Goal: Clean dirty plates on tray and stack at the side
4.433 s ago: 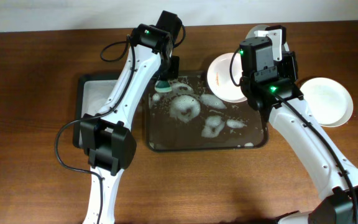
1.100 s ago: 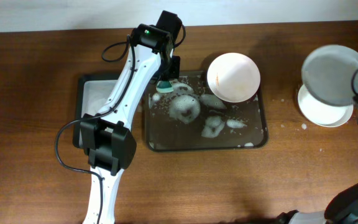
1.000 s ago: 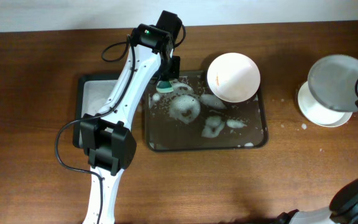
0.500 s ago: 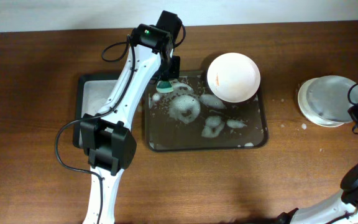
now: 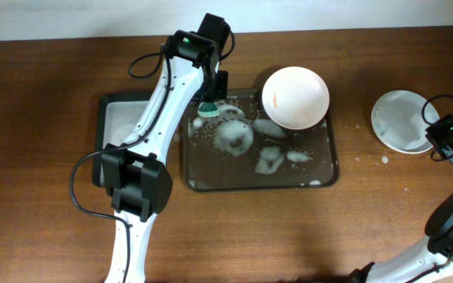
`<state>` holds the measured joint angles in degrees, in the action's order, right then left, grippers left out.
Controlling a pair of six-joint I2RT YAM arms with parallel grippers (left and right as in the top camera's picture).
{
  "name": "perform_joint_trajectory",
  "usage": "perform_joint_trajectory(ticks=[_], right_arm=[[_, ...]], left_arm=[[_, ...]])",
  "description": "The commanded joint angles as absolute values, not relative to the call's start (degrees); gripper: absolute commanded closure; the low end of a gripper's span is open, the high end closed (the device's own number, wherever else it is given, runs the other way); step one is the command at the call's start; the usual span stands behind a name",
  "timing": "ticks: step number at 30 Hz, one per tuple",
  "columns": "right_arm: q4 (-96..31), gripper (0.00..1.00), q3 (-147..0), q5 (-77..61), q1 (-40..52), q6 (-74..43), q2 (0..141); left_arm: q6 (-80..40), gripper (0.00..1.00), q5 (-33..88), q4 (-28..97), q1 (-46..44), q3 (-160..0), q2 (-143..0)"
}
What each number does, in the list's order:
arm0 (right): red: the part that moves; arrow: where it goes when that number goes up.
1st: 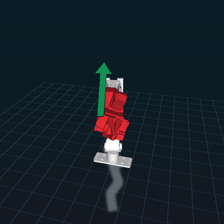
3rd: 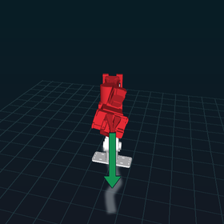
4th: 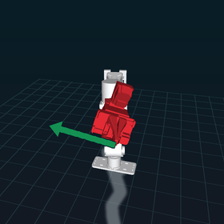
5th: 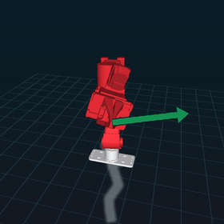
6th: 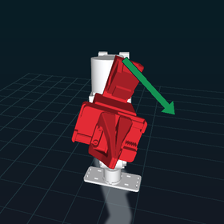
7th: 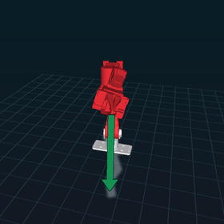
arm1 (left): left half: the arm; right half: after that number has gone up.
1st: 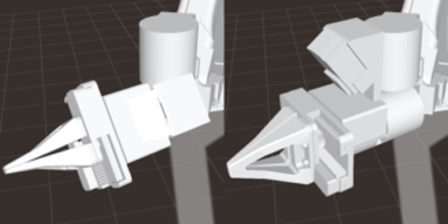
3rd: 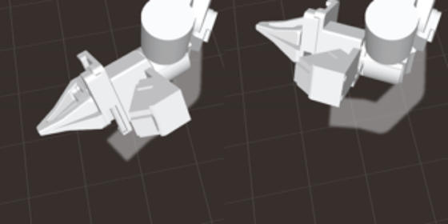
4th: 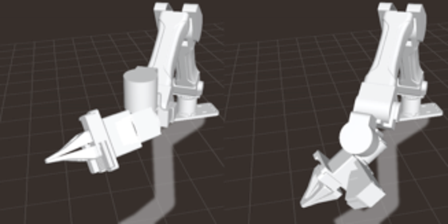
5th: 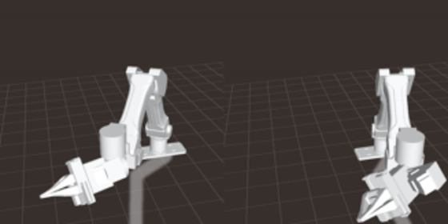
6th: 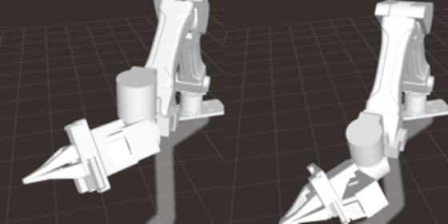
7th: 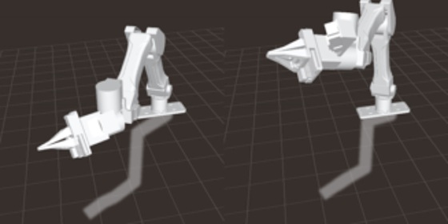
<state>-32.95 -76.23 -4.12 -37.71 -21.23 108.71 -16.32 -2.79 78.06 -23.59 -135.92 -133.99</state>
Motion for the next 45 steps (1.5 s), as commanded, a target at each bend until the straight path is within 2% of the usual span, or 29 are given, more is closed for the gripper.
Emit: perform_joint_trajectory(ticks=[1, 5, 9, 14, 21, 25, 31, 45], right_arm=[[-35.70, 0.70, -78.08, -10.76, -37.23, -18.39, 107.22], [-41.32, 0.70, -82.89, -13.82, -33.54, -16.40, 103.50], [-45.10, 0.71, -86.98, -14.81, -24.99, -15.03, 102.15], [-41.71, 0.75, -87.05, -10.22, -8.95, -21.45, 104.55], [-40.32, 0.81, -87.02, -3.77, 3.14, -26.04, 110.72], [-39.40, 0.81, -87.02, -0.10, 6.90, -28.16, 114.24], [-38.11, 0.81, -87.02, -1.85, 7.97, -29.74, 119.13], [-44.45, 0.81, -86.80, -4.47, 12.69, -29.67, 119.37]], left_arm=[[-15.81, 0.99, -2.35, 78.02, -23.22, -135.81, -134.26], [-15.84, 0.99, -2.33, 77.82, -23.22, -135.81, -134.26], [-15.84, 0.99, -2.35, 77.78, -23.24, -135.81, -134.28], [-15.84, 0.99, -2.33, 77.67, -23.24, -135.81, -134.26], [-15.84, 0.99, -2.35, 77.62, -23.24, -135.81, -134.26], [-15.81, 0.99, -2.35, 77.69, -23.24, -135.81, -134.26], [-15.81, 0.99, -2.35, 77.69, -23.24, -135.81, -134.26], [-15.81, 0.99, -2.35, 78.30, -23.24, -135.81, -134.28]])
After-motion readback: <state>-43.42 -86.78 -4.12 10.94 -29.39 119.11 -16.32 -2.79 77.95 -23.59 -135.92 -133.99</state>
